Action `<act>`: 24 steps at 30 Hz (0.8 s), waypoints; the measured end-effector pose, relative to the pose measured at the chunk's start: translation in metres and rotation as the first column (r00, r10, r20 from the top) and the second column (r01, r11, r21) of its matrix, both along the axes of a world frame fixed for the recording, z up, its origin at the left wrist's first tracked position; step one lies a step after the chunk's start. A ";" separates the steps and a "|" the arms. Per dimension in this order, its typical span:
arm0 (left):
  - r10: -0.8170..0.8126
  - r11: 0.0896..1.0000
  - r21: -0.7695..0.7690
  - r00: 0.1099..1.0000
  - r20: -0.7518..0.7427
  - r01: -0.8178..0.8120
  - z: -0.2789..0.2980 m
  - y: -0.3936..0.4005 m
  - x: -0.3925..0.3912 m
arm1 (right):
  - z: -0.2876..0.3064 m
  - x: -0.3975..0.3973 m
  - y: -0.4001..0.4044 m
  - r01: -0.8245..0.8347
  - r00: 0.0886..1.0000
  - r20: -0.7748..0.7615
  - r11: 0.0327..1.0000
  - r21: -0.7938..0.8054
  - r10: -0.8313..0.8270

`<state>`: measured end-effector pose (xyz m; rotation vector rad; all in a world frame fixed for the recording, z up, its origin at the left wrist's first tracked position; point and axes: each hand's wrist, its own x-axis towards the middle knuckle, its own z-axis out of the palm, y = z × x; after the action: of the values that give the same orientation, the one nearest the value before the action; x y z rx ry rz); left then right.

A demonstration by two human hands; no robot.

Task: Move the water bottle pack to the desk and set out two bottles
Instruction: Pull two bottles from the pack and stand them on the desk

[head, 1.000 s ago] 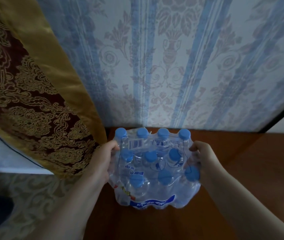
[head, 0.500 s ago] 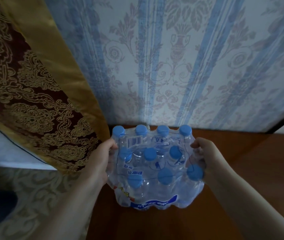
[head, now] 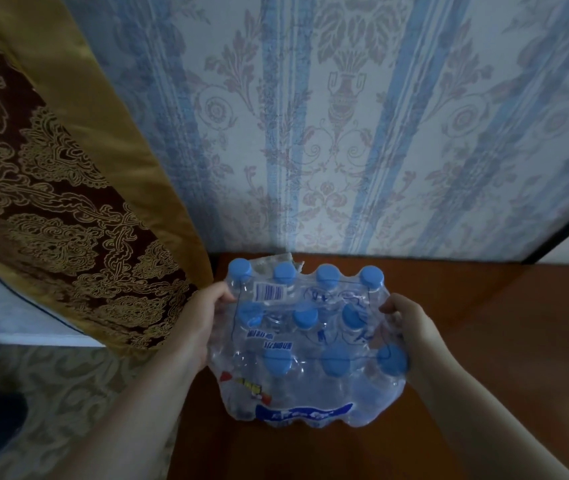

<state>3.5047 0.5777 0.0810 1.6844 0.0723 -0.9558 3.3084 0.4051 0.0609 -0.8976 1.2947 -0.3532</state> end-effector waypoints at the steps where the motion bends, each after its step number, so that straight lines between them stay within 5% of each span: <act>1: -0.020 1.000 -0.012 1.000 -0.010 0.020 -0.001 0.001 0.000 | -0.002 -0.001 0.000 -0.019 1.000 -0.005 1.000 -0.017 0.019; 4: -0.084 0.996 0.037 0.995 0.056 0.082 -0.004 0.005 -0.002 | -0.006 -0.005 0.001 -0.072 0.996 -0.050 0.992 -0.101 0.068; 8: -0.263 0.935 0.319 0.909 0.322 0.157 -0.008 0.011 -0.009 | -0.006 -0.012 0.002 -0.289 0.938 -0.279 0.908 -0.303 0.205; 10: -0.398 0.876 0.463 0.747 0.533 0.136 -0.009 0.017 -0.018 | -0.001 -0.019 0.001 -0.504 0.821 -0.485 0.780 -0.371 0.300; 12: -0.349 0.889 0.446 0.478 0.806 -0.103 0.002 0.020 -0.035 | 0.007 -0.025 -0.002 -0.649 0.708 -0.661 0.600 -0.468 0.250; 14: -0.223 0.958 0.253 0.206 0.953 -0.133 0.022 0.012 -0.058 | 0.022 -0.029 0.000 -0.592 0.791 -0.600 0.395 -0.702 0.118; 16: -0.208 0.977 0.191 0.195 0.958 0.098 0.040 -0.005 -0.082 | 0.043 -0.026 0.005 -0.398 0.914 -0.367 0.212 -0.892 0.172; 17: -0.275 0.953 0.231 0.241 0.931 0.196 0.045 -0.014 -0.092 | 0.053 -0.022 0.009 -0.390 0.900 -0.347 0.133 -0.911 0.265; 18: -0.364 0.917 0.295 0.264 0.893 0.267 0.046 -0.021 -0.098 | 0.061 -0.017 0.014 -0.465 0.832 -0.420 0.042 -0.884 0.363; 20: -0.543 0.825 0.475 0.194 0.817 0.307 0.043 -0.030 -0.100 | 0.066 -0.003 0.021 -0.713 0.554 -0.700 -0.176 -0.678 0.450; 22: -0.643 0.747 0.604 0.069 0.763 0.280 0.041 -0.032 -0.094 | 0.064 0.009 0.023 -0.845 0.290 -0.904 -0.359 -0.397 0.315; 24: -0.688 0.692 0.681 -0.066 0.723 0.238 0.039 -0.029 -0.087 | 0.062 0.016 0.020 -0.849 0.193 -0.973 -0.476 -0.230 0.127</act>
<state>3.4181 0.5484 0.1201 2.4580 -1.5208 -0.0083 3.3242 0.4250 0.1231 -3.1837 0.3585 0.2151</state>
